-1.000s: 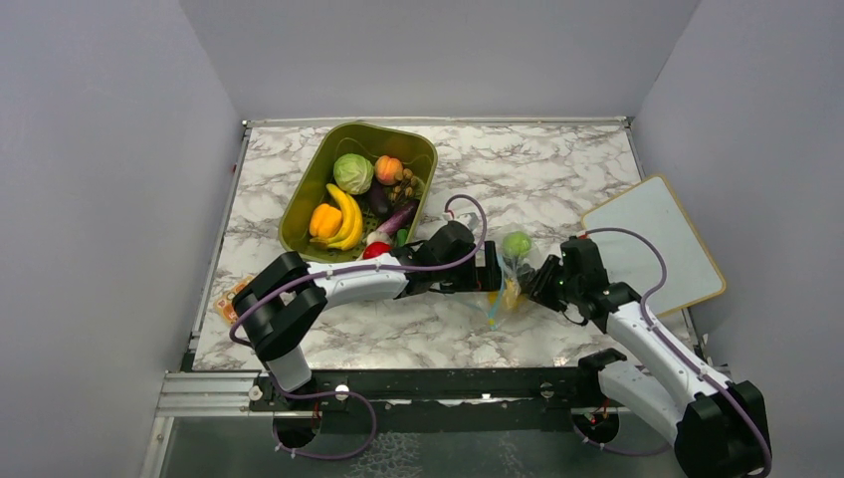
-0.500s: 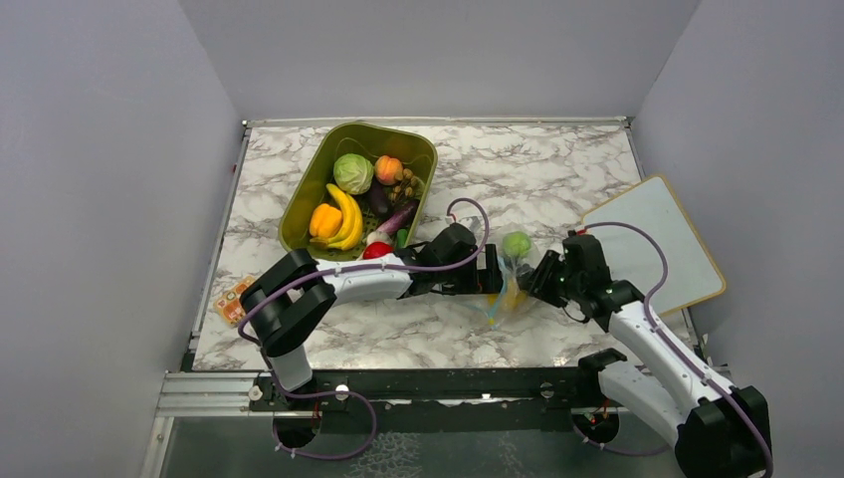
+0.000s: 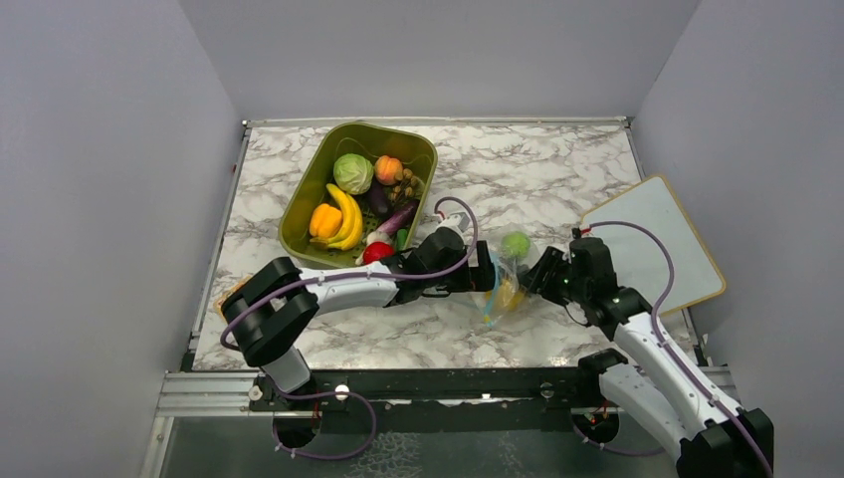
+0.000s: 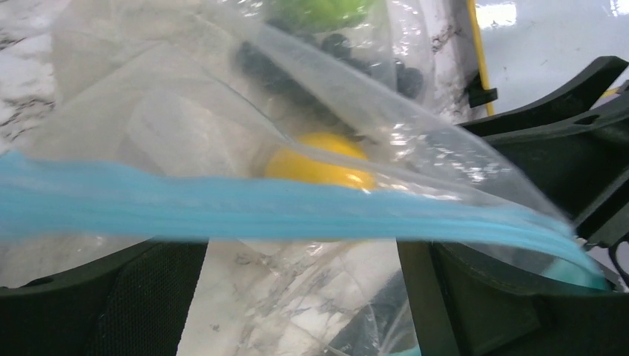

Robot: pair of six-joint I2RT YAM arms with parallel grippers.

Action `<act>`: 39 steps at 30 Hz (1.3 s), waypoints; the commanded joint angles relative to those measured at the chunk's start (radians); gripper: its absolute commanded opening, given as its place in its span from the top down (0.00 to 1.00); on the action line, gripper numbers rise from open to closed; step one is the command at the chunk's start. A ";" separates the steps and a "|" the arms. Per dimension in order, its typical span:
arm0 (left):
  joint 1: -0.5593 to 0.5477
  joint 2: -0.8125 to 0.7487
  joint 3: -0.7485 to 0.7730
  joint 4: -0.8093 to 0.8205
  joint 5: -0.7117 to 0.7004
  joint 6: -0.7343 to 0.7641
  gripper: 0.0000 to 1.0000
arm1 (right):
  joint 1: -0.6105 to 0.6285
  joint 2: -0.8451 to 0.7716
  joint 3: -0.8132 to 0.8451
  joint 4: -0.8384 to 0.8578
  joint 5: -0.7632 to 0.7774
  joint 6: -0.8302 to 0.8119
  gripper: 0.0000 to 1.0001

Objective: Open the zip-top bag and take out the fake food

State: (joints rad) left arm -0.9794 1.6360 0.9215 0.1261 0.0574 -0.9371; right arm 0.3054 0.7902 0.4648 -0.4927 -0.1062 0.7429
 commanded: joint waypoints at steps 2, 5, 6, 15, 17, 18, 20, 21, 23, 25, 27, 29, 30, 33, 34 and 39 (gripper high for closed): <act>0.004 -0.077 -0.097 0.153 -0.068 0.040 0.03 | -0.005 -0.054 -0.044 0.065 -0.013 -0.008 0.51; 0.025 -0.081 -0.075 0.102 -0.040 0.048 0.01 | -0.005 -0.066 -0.070 0.088 -0.023 0.011 0.51; 0.032 -0.071 -0.067 0.087 -0.016 0.042 0.01 | -0.005 -0.064 -0.078 0.096 -0.023 0.020 0.51; 0.047 0.058 0.001 0.057 0.138 -0.009 0.13 | -0.005 0.041 -0.122 0.134 -0.083 0.112 0.68; 0.047 0.059 0.008 0.054 0.151 -0.003 0.13 | -0.005 0.058 -0.122 0.137 -0.096 0.111 0.69; 0.048 0.059 0.018 0.036 0.153 0.002 0.13 | -0.005 0.061 -0.115 0.125 -0.098 0.108 0.69; 0.046 0.090 0.037 0.002 0.148 0.021 0.13 | -0.005 0.054 -0.106 0.101 -0.094 0.107 0.70; 0.045 0.093 0.044 -0.009 0.148 0.026 0.13 | -0.005 0.043 -0.103 0.095 -0.093 0.107 0.70; 0.045 0.101 0.055 -0.027 0.151 0.035 0.13 | -0.005 0.016 -0.091 0.078 -0.096 0.105 0.70; 0.044 0.107 0.067 -0.044 0.153 0.042 0.14 | -0.005 -0.013 -0.066 0.047 -0.095 0.104 0.69; 0.043 0.108 0.070 -0.046 0.141 0.041 0.14 | -0.005 -0.038 -0.045 0.023 -0.083 0.101 0.68; 0.042 0.114 0.079 -0.051 0.138 0.035 0.14 | -0.005 -0.047 -0.026 0.002 -0.057 0.102 0.68; 0.042 0.120 0.089 -0.056 0.143 0.040 0.14 | -0.006 -0.048 -0.022 0.003 -0.050 0.099 0.68; 0.041 0.124 0.088 -0.063 0.135 0.026 0.17 | -0.005 -0.013 -0.017 0.027 -0.062 0.092 0.71; 0.040 0.118 0.077 -0.051 0.134 0.019 0.18 | -0.005 0.009 -0.015 0.036 -0.080 0.087 0.72; 0.041 0.127 0.069 -0.024 0.172 0.021 0.24 | -0.005 0.120 -0.038 0.097 -0.215 0.102 0.78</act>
State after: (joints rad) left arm -0.9318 1.7481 0.9905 0.0803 0.1837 -0.9199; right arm 0.3054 0.8490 0.4294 -0.4511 -0.2081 0.8371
